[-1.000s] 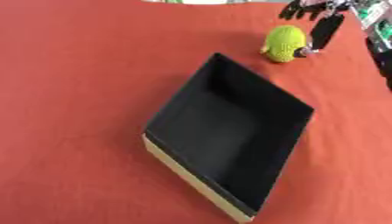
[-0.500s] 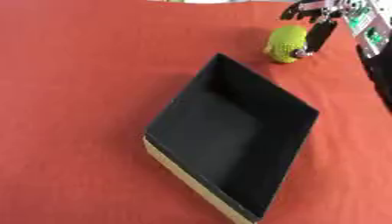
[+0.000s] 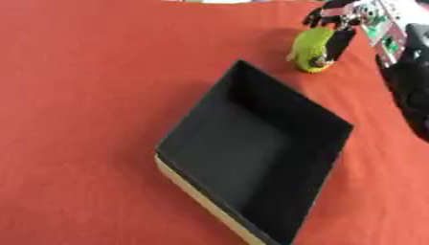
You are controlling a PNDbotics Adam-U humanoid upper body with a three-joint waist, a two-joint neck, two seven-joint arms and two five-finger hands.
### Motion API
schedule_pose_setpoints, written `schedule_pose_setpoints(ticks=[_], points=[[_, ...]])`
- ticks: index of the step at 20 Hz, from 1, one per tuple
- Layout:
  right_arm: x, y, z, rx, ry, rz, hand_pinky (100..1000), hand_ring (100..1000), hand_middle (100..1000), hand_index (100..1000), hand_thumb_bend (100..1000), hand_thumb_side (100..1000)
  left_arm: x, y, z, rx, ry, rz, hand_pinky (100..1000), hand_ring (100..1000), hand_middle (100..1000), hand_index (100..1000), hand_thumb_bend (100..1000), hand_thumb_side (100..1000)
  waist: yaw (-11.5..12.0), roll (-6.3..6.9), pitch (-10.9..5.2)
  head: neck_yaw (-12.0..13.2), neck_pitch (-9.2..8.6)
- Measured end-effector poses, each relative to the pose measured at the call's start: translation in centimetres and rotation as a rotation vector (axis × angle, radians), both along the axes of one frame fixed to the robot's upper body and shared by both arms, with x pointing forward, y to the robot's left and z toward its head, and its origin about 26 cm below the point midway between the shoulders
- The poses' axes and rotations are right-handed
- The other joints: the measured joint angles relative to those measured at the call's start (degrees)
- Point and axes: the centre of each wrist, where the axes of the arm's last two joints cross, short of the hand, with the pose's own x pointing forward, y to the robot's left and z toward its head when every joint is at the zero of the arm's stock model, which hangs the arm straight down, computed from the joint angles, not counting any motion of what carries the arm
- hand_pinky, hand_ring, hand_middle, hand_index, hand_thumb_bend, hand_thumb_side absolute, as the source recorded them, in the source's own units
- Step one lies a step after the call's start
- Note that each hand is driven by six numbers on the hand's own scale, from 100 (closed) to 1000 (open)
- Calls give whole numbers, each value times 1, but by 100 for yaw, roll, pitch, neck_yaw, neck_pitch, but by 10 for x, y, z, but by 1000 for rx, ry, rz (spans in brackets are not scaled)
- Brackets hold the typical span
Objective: Pick up objects on the table and place them in the box.
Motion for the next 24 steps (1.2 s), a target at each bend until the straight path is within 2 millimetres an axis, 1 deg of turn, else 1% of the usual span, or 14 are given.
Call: schedule_pose_setpoints(ticks=[1, 2, 3, 4, 6, 7, 12, 15, 16, 17, 20, 21, 22, 24], points=[[0, 0, 0, 0, 0, 1, 845, 865, 717, 839, 286, 100, 0, 0, 0, 0, 1, 0, 665, 606, 662, 785, 100, 536, 0, -1, 2, 0, 0], [0, 0, -1, 0, 0, 3, 836, 843, 679, 800, 257, 100, 0, 0, 0, 1, 2, -1, 665, 606, 662, 785, 100, 537, 0, -1, 2, -1, 0], [0, -1, -1, 0, -2, 6, 817, 801, 609, 744, 194, 100, 0, 0, 0, 1, 2, -1, 665, 606, 662, 785, 100, 537, 0, -2, 2, -1, 0], [0, -1, -1, 3, -5, 11, 796, 756, 573, 711, 154, 100, 0, 0, 0, 1, 2, -1, 665, 606, 662, 785, 100, 536, -1, -3, 2, -1, 0], [0, 1, 1, 14, -22, 29, 783, 724, 549, 694, 144, 100, 0, 0, 0, 1, 1, -1, 666, 606, 661, 784, 100, 536, -9, -6, 2, 2, 0], [-1, 2, 1, 22, -36, 41, 775, 707, 551, 697, 136, 100, 0, 0, 1, 1, 1, -1, 666, 606, 661, 784, 100, 537, -13, -10, 1, 4, 0], [-9, 8, 3, 44, -100, 111, 760, 690, 555, 712, 118, 100, 1, -1, 1, 1, -3, -3, 667, 606, 661, 783, 100, 537, -51, -27, -13, 24, 3], [-16, 10, 9, 38, -144, 143, 753, 679, 556, 712, 125, 100, 1, -1, 2, 1, -3, -3, 667, 606, 660, 783, 100, 537, -75, -35, -47, 39, 7], [-20, 9, 12, 31, -161, 149, 753, 677, 567, 720, 128, 100, 1, -1, 2, 1, -3, -3, 667, 606, 660, 783, 100, 536, -80, -36, -59, 46, 8], [-23, 10, 14, 24, -177, 156, 752, 675, 589, 736, 150, 100, 1, -1, 2, 1, -3, -3, 667, 606, 659, 783, 100, 536, -84, -36, -71, 52, 9], [-35, 11, 22, 2, -233, 181, 753, 670, 616, 750, 182, 100, 1, -1, 2, 1, -3, -3, 667, 605, 657, 783, 100, 536, -99, -46, -101, 59, 11], [-40, 11, 25, -7, -254, 190, 753, 668, 623, 753, 154, 100, 1, -1, 2, 1, -3, -3, 667, 605, 656, 783, 100, 538, -106, -52, -106, 61, 12], [-46, 12, 28, -12, -280, 202, 752, 664, 624, 753, 196, 100, 1, -1, 2, 1, -3, -3, 667, 605, 656, 783, 100, 536, -113, -60, -109, 66, 13], [-60, 15, 34, -16, -336, 227, 748, 653, 617, 745, 210, 100, 1, -1, 2, 1, -3, -3, 668, 605, 655, 783, 100, 536, -131, -67, -123, 85, 15]])
